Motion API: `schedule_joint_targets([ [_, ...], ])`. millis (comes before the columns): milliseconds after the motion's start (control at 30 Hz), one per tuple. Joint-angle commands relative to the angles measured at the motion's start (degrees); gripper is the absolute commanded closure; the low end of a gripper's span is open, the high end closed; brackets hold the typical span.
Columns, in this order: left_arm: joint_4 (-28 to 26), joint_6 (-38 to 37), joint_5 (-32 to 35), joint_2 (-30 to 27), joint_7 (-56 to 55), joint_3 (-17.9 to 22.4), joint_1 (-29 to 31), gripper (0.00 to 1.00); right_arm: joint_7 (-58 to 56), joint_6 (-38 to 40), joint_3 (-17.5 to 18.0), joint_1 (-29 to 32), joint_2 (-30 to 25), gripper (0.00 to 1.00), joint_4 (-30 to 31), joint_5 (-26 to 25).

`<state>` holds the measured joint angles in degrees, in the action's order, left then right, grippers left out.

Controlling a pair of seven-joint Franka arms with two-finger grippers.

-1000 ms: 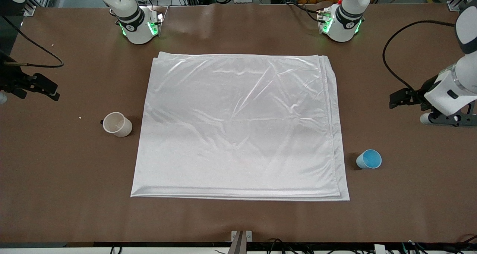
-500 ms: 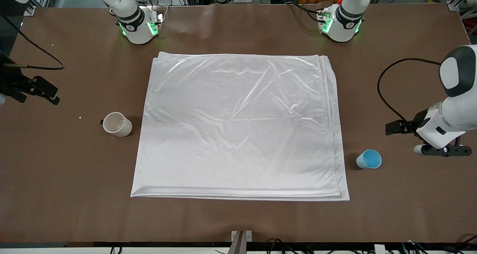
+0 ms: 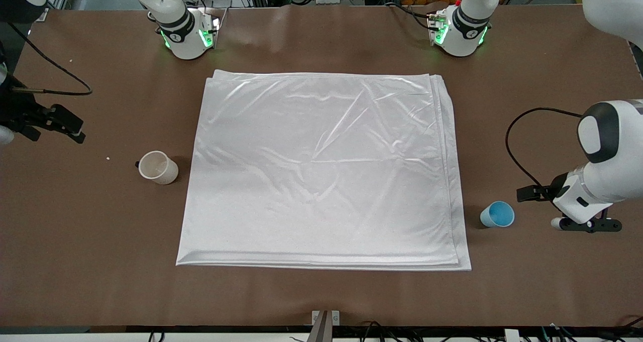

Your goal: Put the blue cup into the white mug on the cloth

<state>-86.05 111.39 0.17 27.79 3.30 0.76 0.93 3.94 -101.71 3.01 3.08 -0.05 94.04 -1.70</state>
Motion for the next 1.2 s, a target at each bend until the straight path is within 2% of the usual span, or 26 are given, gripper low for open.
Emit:
schedule_joint_targets([
  [0, 1.7, 0.3, 0.0, 1.9, 1.2, 0.2, 0.0, 0.0, 0.9, 0.3, -0.2, 0.3, 0.2, 0.0, -0.3, -0.1],
  [233, 1.7, 2.4, 0.1, 3.3, 1.2, 0.2, 0.0, 0.0, 0.1, 0.4, -0.3, 0.8, 0.8, 0.0, -0.1, -0.4],
  [667, 1.7, 8.4, 0.1, 7.4, 1.3, 0.3, 1.0, 0.0, -4.0, -1.6, -0.3, 1.1, 0.8, 0.0, 5.3, -0.2],
  [933, 1.8, 9.1, 0.1, 10.3, 1.1, 0.8, 1.4, 0.0, -11.8, -7.5, -0.3, 1.1, 0.2, 0.0, 13.4, -0.7],
  [1167, 1.7, 9.9, 0.2, 11.8, 1.1, 0.9, 1.4, 0.0, -15.5, -11.2, -0.4, 1.2, 0.8, 0.0, 17.5, -0.8],
])
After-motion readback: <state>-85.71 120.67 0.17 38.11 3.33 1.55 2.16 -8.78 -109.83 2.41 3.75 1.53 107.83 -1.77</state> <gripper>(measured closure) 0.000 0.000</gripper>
